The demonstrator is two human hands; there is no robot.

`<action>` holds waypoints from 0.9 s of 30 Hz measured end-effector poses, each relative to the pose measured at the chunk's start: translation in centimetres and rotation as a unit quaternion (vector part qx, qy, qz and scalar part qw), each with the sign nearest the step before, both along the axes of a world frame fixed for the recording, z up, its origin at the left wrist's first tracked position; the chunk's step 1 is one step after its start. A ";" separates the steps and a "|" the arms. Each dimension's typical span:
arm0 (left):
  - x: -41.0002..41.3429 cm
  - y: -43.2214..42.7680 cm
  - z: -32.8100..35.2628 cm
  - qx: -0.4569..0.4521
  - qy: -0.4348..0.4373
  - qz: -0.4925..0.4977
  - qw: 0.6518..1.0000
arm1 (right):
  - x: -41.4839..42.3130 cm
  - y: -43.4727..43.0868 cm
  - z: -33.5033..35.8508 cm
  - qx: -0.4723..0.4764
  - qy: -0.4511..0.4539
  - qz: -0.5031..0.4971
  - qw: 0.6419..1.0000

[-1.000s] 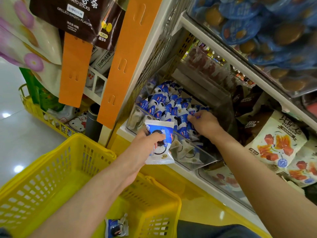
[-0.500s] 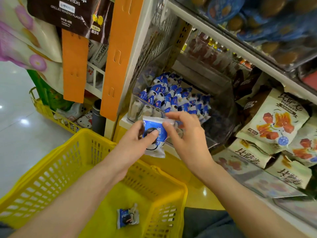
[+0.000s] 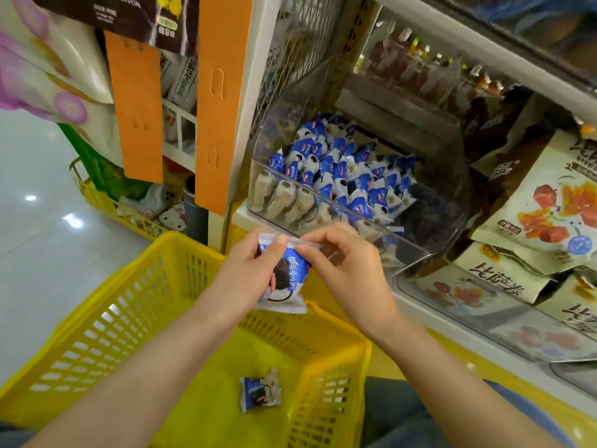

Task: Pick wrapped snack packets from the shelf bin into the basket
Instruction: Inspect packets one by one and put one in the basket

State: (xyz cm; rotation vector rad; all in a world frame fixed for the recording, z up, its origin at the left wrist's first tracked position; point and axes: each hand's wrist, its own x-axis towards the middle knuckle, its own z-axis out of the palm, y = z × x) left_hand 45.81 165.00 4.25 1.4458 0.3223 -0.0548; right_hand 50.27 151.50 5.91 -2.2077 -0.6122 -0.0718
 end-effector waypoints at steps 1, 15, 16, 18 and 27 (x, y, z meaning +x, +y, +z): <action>0.0 0.0 -0.1 -0.007 0.008 0.004 1.000 | 0.0 -0.1 0.0 -0.012 -0.030 0.011 0.999; 0.2 0.0 -0.6 -0.037 0.065 0.001 0.997 | 0.3 -0.5 -2.0 0.107 0.136 -0.053 0.983; 0.1 0.0 -0.7 -0.038 0.062 0.016 0.997 | 0.2 -0.6 -2.2 0.125 0.157 -0.053 0.978; -0.2 0.1 -1.0 -0.047 0.052 0.036 0.997 | 0.0 -0.8 -2.2 0.145 0.202 -0.052 0.967; -1.3 0.3 -2.1 0.071 -0.035 0.041 0.996 | -1.0 -1.5 -1.7 -0.018 0.272 0.034 0.962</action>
